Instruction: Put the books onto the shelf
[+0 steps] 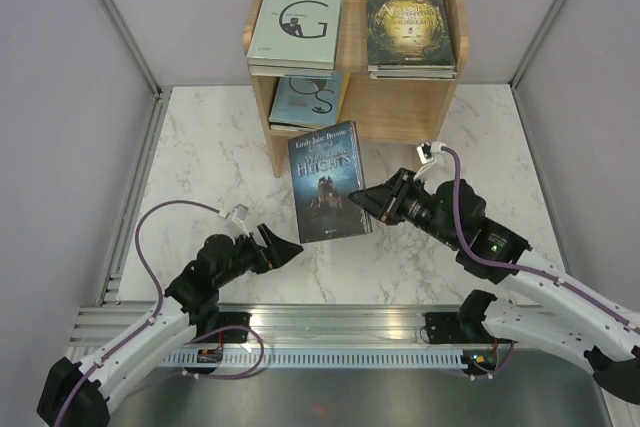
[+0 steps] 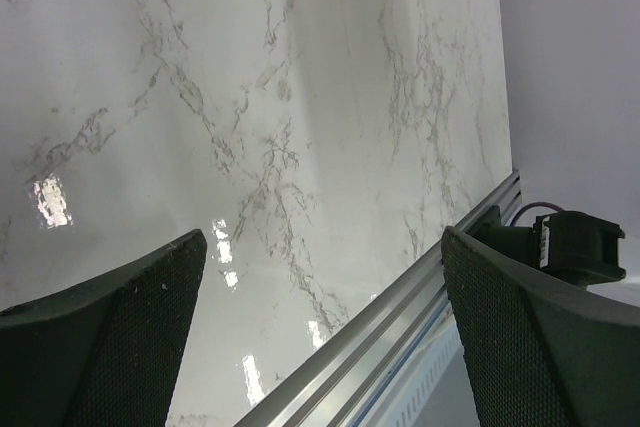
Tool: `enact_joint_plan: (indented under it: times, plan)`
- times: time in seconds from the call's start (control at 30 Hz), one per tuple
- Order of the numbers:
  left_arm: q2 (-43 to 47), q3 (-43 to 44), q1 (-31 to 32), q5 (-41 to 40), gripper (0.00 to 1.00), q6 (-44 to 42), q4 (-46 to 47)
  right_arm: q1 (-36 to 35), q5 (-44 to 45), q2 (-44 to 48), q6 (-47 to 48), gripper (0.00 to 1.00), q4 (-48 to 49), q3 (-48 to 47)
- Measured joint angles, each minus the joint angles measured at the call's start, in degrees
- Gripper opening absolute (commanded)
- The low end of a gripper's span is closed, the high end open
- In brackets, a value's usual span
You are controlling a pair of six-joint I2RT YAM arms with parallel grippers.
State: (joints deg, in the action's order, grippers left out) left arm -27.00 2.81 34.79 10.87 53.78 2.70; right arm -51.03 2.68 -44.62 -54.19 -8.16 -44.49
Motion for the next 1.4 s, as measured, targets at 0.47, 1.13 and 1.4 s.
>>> enact_joint_plan:
  times: [0.47, 1.13, 1.4]
  plan:
    - [-1.20, 0.00, 0.00, 0.63, 1.00, -0.15, 2.19, 17.29, -9.75, -15.45, -7.54, 0.00, 12.44, -6.08]
    - [-1.38, 0.00, 0.00, 1.70, 1.00, -0.37, 4.74, 23.56, -12.96, -33.75, -20.15, 0.00, 33.03, -9.11]
    - [-1.33, 0.00, 0.00, 1.73, 1.00, -0.39, 5.20, 23.56, -10.95, -42.99, -20.44, 0.00, 33.94, -17.25]
